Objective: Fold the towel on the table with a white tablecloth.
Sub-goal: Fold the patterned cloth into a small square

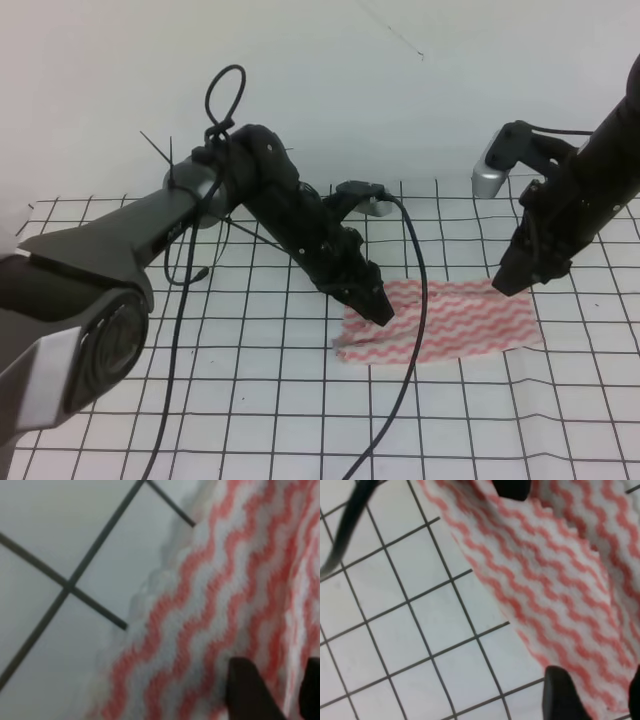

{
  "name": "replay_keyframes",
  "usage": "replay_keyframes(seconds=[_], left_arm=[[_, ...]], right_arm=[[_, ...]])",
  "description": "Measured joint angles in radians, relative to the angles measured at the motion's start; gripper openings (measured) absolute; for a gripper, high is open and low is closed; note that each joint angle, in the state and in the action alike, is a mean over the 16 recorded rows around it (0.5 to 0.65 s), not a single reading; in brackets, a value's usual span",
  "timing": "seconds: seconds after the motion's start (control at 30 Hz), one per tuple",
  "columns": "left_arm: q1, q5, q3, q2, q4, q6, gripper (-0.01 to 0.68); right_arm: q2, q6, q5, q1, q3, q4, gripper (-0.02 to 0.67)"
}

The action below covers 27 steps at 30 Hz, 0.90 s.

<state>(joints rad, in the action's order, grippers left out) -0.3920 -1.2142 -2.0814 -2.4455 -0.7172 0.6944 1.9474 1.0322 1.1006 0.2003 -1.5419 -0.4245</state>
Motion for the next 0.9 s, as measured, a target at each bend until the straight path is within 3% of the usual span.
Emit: replay_keyframes(seconds=[0.7, 0.9], left_arm=[[-0.004, -0.002, -0.004, -0.016, -0.046, -0.015, 0.232], [-0.004, -0.002, -0.004, -0.016, -0.047, -0.019, 0.173]], right_arm=[[0.000, 0.000, -0.024, 0.000, 0.000, 0.001, 0.284], [0.000, -0.002, -0.032, 0.000, 0.000, 0.002, 0.283]])
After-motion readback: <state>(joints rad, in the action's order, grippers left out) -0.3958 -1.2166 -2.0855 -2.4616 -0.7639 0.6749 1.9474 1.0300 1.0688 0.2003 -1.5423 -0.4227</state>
